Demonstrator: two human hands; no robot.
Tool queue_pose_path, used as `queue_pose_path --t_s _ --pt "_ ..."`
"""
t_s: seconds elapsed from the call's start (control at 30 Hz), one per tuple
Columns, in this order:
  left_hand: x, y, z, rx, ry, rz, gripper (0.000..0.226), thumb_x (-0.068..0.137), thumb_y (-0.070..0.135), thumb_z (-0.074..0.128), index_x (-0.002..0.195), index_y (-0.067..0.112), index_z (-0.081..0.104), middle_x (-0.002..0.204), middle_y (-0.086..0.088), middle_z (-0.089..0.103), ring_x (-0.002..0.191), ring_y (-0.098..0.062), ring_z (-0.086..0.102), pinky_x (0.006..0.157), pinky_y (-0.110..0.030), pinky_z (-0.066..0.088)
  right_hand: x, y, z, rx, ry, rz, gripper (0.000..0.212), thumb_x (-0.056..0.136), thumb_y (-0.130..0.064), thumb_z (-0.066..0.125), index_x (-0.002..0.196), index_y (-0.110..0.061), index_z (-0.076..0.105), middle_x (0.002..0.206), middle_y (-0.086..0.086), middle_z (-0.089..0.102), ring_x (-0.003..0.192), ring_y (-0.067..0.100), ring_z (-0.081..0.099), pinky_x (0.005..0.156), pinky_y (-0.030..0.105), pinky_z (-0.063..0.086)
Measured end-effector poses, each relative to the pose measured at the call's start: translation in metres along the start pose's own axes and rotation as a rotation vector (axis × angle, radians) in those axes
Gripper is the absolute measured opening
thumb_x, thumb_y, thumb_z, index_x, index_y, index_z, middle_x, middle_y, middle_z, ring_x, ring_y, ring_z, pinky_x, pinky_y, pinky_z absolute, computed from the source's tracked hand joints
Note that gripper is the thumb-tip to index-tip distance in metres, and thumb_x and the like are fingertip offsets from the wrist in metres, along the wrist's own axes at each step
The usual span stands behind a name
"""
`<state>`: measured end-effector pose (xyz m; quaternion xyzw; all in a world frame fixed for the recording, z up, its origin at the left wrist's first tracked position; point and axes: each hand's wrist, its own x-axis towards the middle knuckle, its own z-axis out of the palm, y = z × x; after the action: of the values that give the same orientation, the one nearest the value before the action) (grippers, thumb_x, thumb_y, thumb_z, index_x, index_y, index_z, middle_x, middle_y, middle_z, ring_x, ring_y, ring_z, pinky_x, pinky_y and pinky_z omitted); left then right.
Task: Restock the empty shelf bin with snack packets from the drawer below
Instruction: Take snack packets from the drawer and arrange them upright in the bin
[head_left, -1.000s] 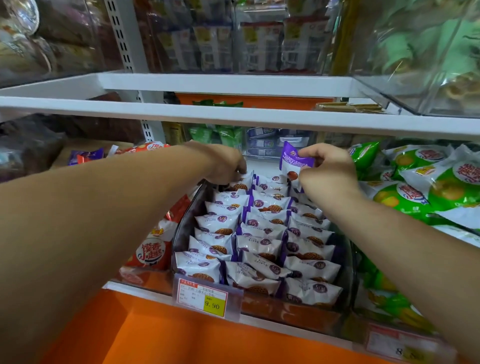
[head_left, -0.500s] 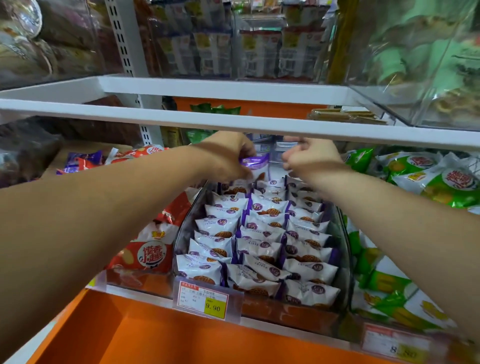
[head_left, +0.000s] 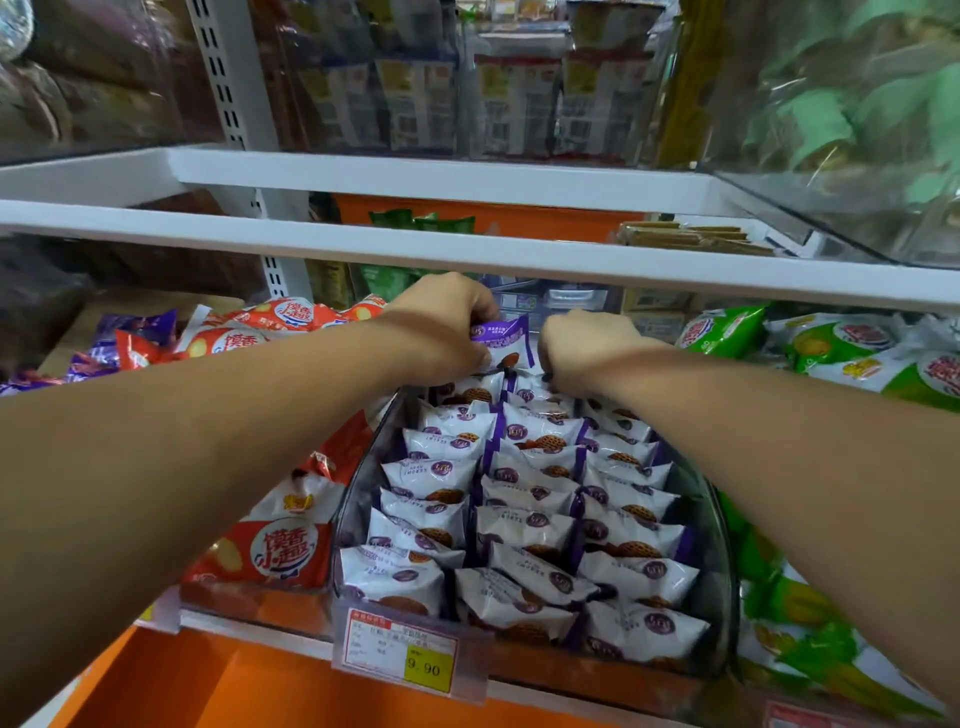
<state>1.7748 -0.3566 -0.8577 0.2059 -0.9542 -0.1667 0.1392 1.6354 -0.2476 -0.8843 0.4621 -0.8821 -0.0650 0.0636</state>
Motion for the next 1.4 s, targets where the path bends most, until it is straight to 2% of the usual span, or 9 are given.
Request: queue_pose_path --t_s 0.07,0.23,0.43,0.53,0.7,0.87,1.0,1.2,1.4 --pt "-0.001 -0.003 0.0 0.003 -0.004 -0.006 0.017 0.086 0.022 0.08 0.1 0.027 0.074 0.093 0.008 0.071 0.083 -0.008 0.065 0.071 -0.025 0.054 -0.001 -0.003 0.001 -0.083 0.007 -0.004 0.013 0.091 -0.008 0.057 0.091 -0.018 0.05 0.077 0.001 0.05 0.081 0.027 0.054 0.069 0.036 0.045" --pt "-0.002 -0.005 0.004 0.028 0.011 -0.022 0.026 0.086 0.024 0.08 0.111 0.028 0.072 0.102 0.006 0.07 0.091 -0.014 0.065 0.083 -0.03 0.057 -0.004 -0.005 0.011 -0.193 0.085 -0.015 0.023 0.089 -0.002 0.054 0.076 -0.02 0.047 0.087 0.002 0.057 0.087 0.028 0.05 0.083 0.038 0.043" --pt "-0.005 -0.008 0.005 0.007 0.031 -0.04 0.028 0.086 0.024 0.08 0.111 0.027 0.072 0.103 0.005 0.07 0.093 -0.015 0.065 0.083 -0.031 0.057 -0.004 0.007 0.023 -0.112 0.15 -0.055 0.014 0.088 -0.012 0.066 0.092 -0.023 0.074 0.093 -0.002 0.061 0.091 0.022 0.051 0.08 0.035 0.04" --pt "-0.005 -0.008 0.006 -0.007 0.036 -0.038 0.026 0.085 0.024 0.081 0.109 0.029 0.072 0.102 0.006 0.07 0.091 -0.013 0.065 0.08 -0.03 0.056 -0.006 0.014 0.028 -0.113 0.178 -0.108 0.015 0.088 -0.015 0.063 0.091 -0.024 0.074 0.095 -0.002 0.063 0.097 0.024 0.056 0.078 0.034 0.039" --pt "-0.005 -0.008 0.007 0.003 0.031 -0.034 0.028 0.086 0.024 0.08 0.112 0.03 0.071 0.104 0.008 0.069 0.093 -0.013 0.063 0.076 -0.025 0.048 -0.01 0.017 0.02 -0.02 0.154 -0.099 0.009 0.089 -0.02 0.062 0.087 -0.029 0.065 0.093 0.0 0.063 0.089 0.026 0.057 0.08 0.036 0.049" --pt "-0.005 -0.009 0.007 0.006 0.027 -0.03 0.026 0.087 0.024 0.08 0.11 0.029 0.071 0.102 0.007 0.069 0.091 -0.012 0.063 0.075 -0.025 0.049 -0.006 0.013 0.014 0.087 0.081 -0.068 0.033 0.09 -0.024 0.07 0.122 -0.032 0.062 0.113 -0.003 0.066 0.107 0.025 0.06 0.083 0.036 0.045" --pt "-0.006 -0.011 0.008 -0.009 0.036 -0.03 0.029 0.087 0.025 0.08 0.113 0.029 0.07 0.104 0.007 0.068 0.093 -0.014 0.064 0.077 -0.026 0.051 -0.003 0.014 0.013 0.127 0.073 -0.055 0.02 0.086 -0.019 0.069 0.106 -0.024 0.069 0.104 0.002 0.068 0.095 0.026 0.062 0.077 0.037 0.055" --pt "-0.006 -0.011 0.009 -0.002 0.041 -0.024 0.035 0.086 0.026 0.08 0.118 0.029 0.068 0.108 0.007 0.067 0.096 -0.015 0.063 0.08 -0.026 0.051 -0.003 0.012 0.025 0.061 0.178 -0.096 0.015 0.086 -0.011 0.065 0.095 -0.023 0.068 0.1 0.004 0.061 0.091 0.026 0.058 0.071 0.038 0.053" --pt "-0.009 -0.007 0.008 -0.01 0.038 -0.037 0.031 0.085 0.023 0.08 0.113 0.029 0.069 0.104 0.007 0.068 0.093 -0.014 0.065 0.082 -0.03 0.058 -0.011 0.019 0.011 0.177 0.168 -0.048 0.019 0.091 -0.027 0.069 0.11 -0.027 0.068 0.107 -0.003 0.062 0.101 0.023 0.06 0.081 0.038 0.054"
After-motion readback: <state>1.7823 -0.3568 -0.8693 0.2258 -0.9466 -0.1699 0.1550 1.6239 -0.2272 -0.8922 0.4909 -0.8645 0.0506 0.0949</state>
